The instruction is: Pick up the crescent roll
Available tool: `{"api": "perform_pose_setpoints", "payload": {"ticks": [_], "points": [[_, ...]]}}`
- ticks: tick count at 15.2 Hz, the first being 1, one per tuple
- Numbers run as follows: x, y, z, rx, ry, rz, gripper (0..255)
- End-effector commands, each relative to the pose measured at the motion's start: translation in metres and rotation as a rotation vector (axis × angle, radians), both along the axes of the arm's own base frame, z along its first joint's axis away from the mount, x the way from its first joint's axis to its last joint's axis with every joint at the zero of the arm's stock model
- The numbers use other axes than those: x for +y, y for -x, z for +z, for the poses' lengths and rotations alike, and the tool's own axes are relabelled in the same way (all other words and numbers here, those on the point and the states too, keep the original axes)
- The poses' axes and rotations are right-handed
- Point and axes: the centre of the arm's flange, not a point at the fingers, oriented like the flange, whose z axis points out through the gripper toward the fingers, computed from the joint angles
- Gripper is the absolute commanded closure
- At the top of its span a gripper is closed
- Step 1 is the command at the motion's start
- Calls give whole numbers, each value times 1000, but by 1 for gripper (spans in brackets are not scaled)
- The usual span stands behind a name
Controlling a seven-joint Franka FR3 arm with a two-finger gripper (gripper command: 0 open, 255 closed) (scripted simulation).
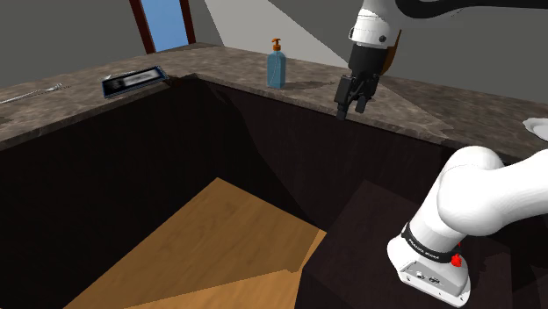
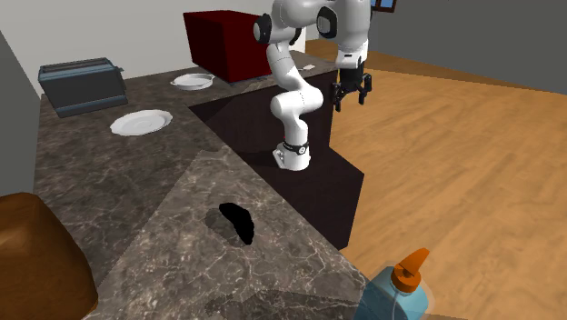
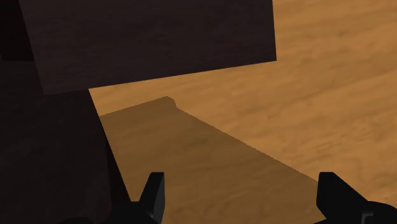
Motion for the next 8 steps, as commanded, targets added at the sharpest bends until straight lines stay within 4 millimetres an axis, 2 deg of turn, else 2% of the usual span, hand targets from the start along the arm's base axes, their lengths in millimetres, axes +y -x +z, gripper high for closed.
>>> {"api": "perform_pose_setpoints", "payload": {"ticks": [1,8], "points": [[0,0,0,0,0,0,0],[-87,-22,-20,-29,-4,9,0]]}}
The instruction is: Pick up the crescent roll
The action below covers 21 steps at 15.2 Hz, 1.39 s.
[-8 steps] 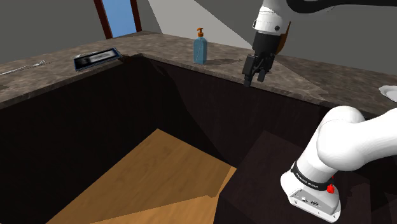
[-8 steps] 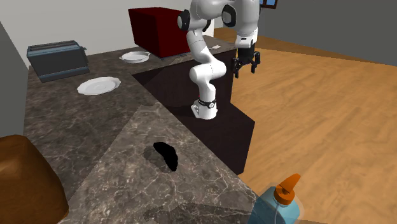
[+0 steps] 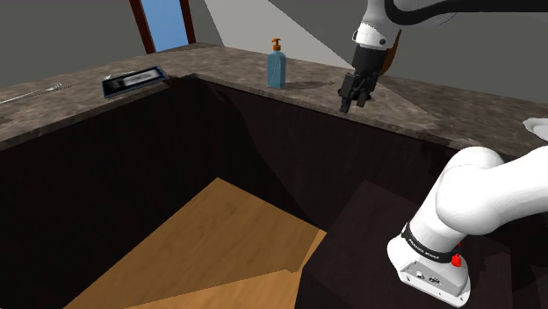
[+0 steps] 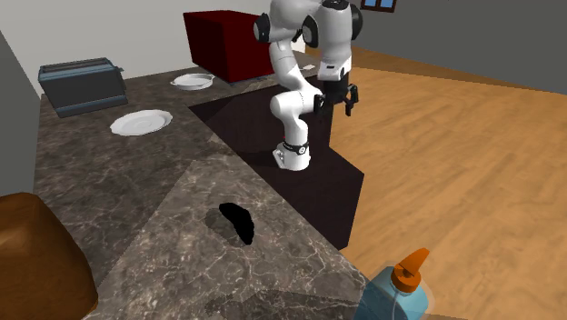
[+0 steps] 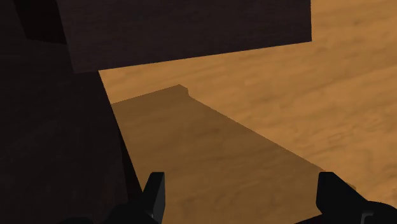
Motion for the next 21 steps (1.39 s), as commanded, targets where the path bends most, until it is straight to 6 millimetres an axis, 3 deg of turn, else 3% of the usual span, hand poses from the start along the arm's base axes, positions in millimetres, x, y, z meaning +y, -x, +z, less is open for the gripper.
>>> {"api": "perform_pose_setpoints", "payload": {"ticks": [1,21], "points": [[-23,-6,-5,-9,0,4,0],[-270,-76,-60,-92,-12,28,0]]}}
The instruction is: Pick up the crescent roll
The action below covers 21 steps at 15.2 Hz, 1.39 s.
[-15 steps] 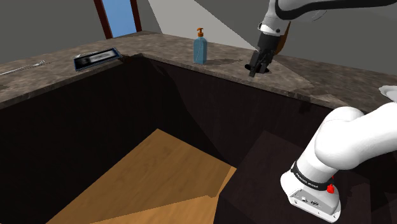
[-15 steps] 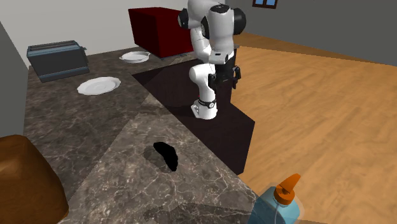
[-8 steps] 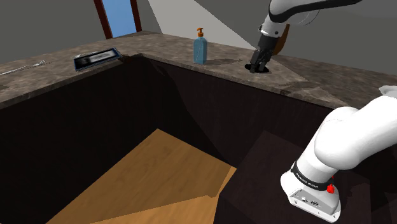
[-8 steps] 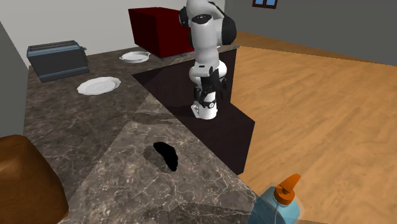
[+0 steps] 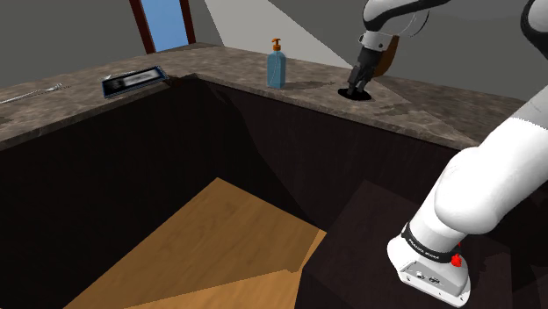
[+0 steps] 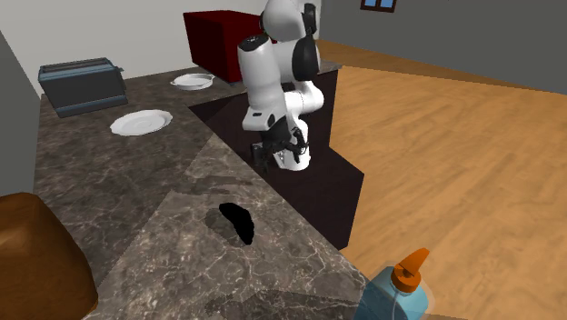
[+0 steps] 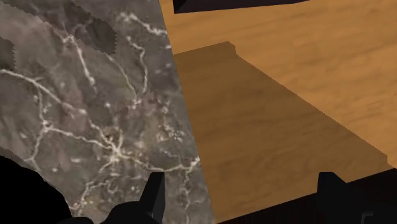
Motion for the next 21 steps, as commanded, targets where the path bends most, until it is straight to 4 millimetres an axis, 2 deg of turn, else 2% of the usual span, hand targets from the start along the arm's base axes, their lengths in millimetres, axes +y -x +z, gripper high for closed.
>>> {"api": "perform_pose_setpoints", "payload": {"ticks": [1,12,13,20,21], "points": [[-25,-6,-7,-8,0,4,0],[-160,-50,-36,-54,-7,18,0],[-164,-51,-37,-55,-7,18,0],[-164,-51,-77,-55,-7,18,0],[-164,-51,-77,-55,-7,18,0]]}}
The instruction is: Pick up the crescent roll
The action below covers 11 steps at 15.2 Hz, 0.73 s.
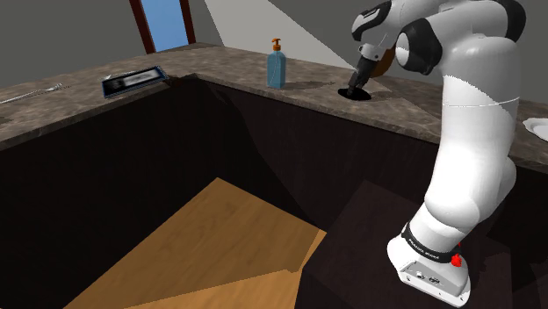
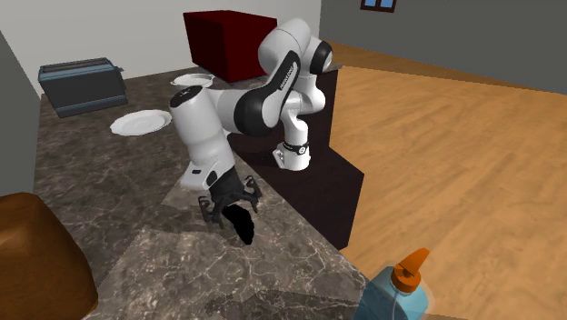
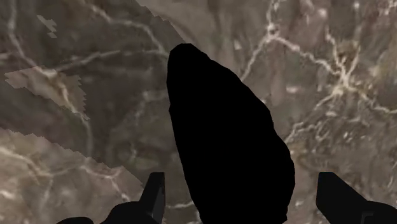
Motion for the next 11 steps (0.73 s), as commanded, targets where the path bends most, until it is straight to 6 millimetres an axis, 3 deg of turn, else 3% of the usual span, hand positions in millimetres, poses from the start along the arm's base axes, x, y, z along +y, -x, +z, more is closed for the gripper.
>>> {"api": "perform_pose_setpoints", "payload": {"ticks": [1,2,11], "points": [[0,-1,-5,0,0,0,0],[0,-2,-4,0,0,0,255],[0,-1,-5,0,0,0,255]]}}
